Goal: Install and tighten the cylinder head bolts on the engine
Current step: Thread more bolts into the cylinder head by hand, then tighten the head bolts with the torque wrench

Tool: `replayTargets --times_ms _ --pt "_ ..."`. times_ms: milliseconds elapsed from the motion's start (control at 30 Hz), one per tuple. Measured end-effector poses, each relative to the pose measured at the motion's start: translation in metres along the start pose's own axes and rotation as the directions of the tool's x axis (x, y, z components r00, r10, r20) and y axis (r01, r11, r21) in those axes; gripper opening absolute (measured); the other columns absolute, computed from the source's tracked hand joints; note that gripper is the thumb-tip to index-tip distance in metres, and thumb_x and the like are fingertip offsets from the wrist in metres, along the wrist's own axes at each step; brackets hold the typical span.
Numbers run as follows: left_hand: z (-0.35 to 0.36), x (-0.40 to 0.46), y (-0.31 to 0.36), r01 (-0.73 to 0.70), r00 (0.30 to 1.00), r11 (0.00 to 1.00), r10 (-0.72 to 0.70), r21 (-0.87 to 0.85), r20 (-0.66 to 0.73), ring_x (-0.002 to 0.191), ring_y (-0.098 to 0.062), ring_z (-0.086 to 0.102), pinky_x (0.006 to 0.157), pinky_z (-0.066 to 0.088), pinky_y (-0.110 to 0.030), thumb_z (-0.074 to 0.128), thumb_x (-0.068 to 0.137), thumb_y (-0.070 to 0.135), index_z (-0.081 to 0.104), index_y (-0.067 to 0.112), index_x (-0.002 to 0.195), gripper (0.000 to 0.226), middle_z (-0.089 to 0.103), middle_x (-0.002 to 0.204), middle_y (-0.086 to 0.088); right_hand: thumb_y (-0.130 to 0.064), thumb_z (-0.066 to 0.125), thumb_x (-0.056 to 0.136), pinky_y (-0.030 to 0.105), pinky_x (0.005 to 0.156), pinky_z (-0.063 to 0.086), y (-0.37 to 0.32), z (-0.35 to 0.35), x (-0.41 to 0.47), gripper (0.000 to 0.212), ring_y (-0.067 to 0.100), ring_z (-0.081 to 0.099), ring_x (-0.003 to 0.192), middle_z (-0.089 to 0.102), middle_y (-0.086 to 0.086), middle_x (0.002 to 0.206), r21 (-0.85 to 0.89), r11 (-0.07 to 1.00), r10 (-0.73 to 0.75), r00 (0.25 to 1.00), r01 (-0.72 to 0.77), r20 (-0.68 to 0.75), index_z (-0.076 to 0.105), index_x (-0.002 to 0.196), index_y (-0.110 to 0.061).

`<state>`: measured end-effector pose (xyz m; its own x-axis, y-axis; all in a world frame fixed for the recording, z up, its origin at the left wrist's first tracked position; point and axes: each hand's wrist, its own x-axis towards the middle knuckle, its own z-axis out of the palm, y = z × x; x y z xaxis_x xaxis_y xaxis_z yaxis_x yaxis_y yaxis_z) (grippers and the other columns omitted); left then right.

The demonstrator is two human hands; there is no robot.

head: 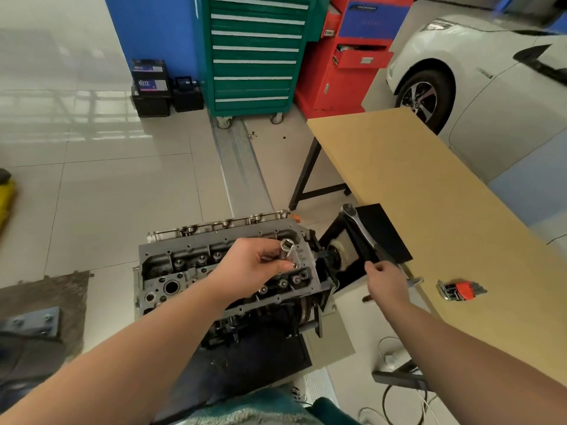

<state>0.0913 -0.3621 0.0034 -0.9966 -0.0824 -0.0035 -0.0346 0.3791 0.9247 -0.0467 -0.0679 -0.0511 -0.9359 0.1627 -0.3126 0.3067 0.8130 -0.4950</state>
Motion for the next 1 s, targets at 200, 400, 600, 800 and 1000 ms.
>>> replayTargets --times_ms 200,400,600,800,1000 --pt "0.016 -0.008 0.007 0.125 0.986 0.991 -0.119 0.041 -0.112 0.086 -0.010 0.072 0.078 0.058 -0.025 0.076 0.096 0.030 0.076 0.030 0.097 0.001 0.076 0.091 0.009 -0.034 0.061 0.097 0.036 0.070 0.055 0.004 -0.011 0.072 0.018 0.016 0.060 0.089 0.064 -0.003 0.103 -0.301 0.890 -0.384 0.919 0.342 -0.090 0.061 0.112 -0.024" --pt "0.040 -0.017 0.013 0.293 0.905 0.955 -0.293 -0.046 -0.309 0.093 -0.021 0.073 0.080 0.059 -0.038 0.076 0.094 0.038 0.076 0.037 0.103 0.009 0.079 0.097 0.004 -0.044 0.062 0.096 0.040 0.078 0.043 -0.015 0.006 0.136 0.046 0.027 0.054 0.112 0.052 0.005 0.130 -0.471 0.756 -0.452 0.883 0.453 0.124 0.049 0.135 -0.025" --pt "0.060 -0.022 0.019 0.306 0.835 0.945 -0.324 -0.113 -0.446 0.104 -0.004 0.073 0.085 0.054 -0.019 0.075 0.098 0.022 0.077 0.037 0.106 0.017 0.080 0.106 0.015 -0.036 0.059 0.100 0.029 0.048 0.032 -0.004 0.012 0.173 0.036 0.015 0.049 0.070 0.047 -0.004 0.092 -0.417 0.784 -0.402 0.887 0.461 0.226 0.044 0.130 -0.023" --pt "0.073 -0.021 0.028 0.301 0.753 0.937 -0.347 -0.175 -0.559 0.058 0.005 0.055 0.055 0.042 -0.010 0.075 0.096 0.008 0.074 0.025 0.087 0.020 0.082 0.096 0.004 -0.024 0.066 0.096 0.029 0.047 0.037 -0.014 0.008 0.180 0.017 0.016 0.057 0.064 0.055 0.002 0.082 -0.496 0.684 -0.405 0.844 0.535 0.351 0.052 0.101 -0.015" --pt "0.077 -0.017 0.030 0.333 0.718 0.927 -0.369 -0.174 -0.590 0.054 0.002 0.049 0.051 0.039 -0.013 0.076 0.096 0.011 0.065 0.015 0.080 0.019 0.080 0.089 0.000 -0.019 0.073 0.089 0.032 0.057 0.050 -0.050 0.002 0.161 0.018 0.024 0.065 0.076 0.066 0.010 0.089 -0.061 0.986 -0.106 0.864 0.155 0.492 0.061 0.095 -0.008"
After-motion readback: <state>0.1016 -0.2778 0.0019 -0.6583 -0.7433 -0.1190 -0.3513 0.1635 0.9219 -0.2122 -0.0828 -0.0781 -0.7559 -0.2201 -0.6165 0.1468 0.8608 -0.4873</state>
